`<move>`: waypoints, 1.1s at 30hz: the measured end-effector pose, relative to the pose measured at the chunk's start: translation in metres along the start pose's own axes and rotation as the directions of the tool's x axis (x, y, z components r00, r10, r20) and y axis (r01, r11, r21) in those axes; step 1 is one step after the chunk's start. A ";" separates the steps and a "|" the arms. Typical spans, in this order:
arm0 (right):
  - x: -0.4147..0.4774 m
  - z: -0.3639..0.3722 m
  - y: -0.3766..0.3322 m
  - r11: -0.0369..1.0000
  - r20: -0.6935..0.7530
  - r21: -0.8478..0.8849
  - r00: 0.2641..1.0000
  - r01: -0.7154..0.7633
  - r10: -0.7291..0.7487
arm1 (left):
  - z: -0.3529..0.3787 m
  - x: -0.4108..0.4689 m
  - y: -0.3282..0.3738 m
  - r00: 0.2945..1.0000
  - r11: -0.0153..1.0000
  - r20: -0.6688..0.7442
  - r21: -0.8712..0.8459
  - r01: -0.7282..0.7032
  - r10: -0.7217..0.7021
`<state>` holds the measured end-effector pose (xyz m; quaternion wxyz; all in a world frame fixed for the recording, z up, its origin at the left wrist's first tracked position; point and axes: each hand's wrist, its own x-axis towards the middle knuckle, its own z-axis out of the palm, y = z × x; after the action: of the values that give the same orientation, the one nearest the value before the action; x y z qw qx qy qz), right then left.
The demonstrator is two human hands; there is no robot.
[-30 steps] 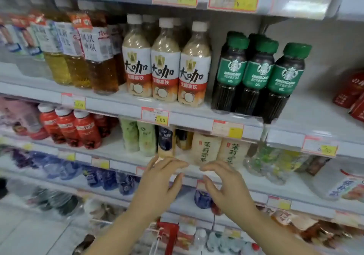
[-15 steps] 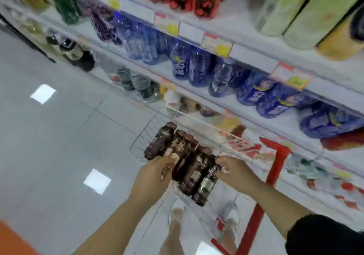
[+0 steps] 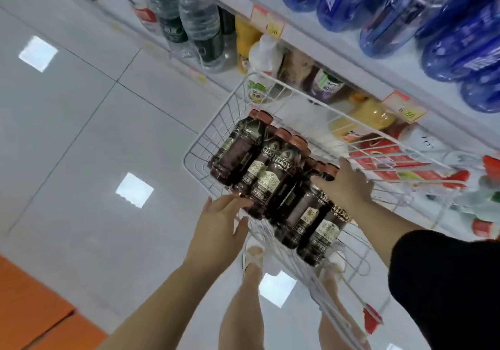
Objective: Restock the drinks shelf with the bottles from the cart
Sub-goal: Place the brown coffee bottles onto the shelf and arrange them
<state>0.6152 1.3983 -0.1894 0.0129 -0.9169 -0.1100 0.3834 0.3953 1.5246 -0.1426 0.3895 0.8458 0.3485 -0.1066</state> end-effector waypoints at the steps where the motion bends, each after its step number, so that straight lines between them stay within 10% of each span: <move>1: 0.005 0.003 -0.002 0.999 0.013 -0.007 0.999 -0.031 0.031 | 0.001 0.002 0.000 1.000 1.000 -0.015 0.013 0.006 -0.006; 10: -0.024 -0.003 -0.003 0.914 -0.143 0.371 0.983 0.163 -0.117 | 0.003 0.041 0.027 0.991 0.990 -0.132 0.134 0.043 -0.025; 17: -0.034 -0.015 0.011 0.825 -0.053 0.550 0.991 0.129 -0.120 | 0.039 0.098 0.034 0.903 0.955 0.311 0.121 0.271 -0.296; 33: -0.014 0.032 0.000 0.773 0.195 0.635 0.967 0.001 -0.162 | 0.063 0.093 0.037 0.912 0.906 0.075 -0.106 0.410 -0.404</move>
<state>0.5831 1.3939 -0.2026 0.3222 -0.8011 -0.0160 0.5041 0.4942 1.5089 -0.2050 0.4174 0.7266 0.5129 -0.1863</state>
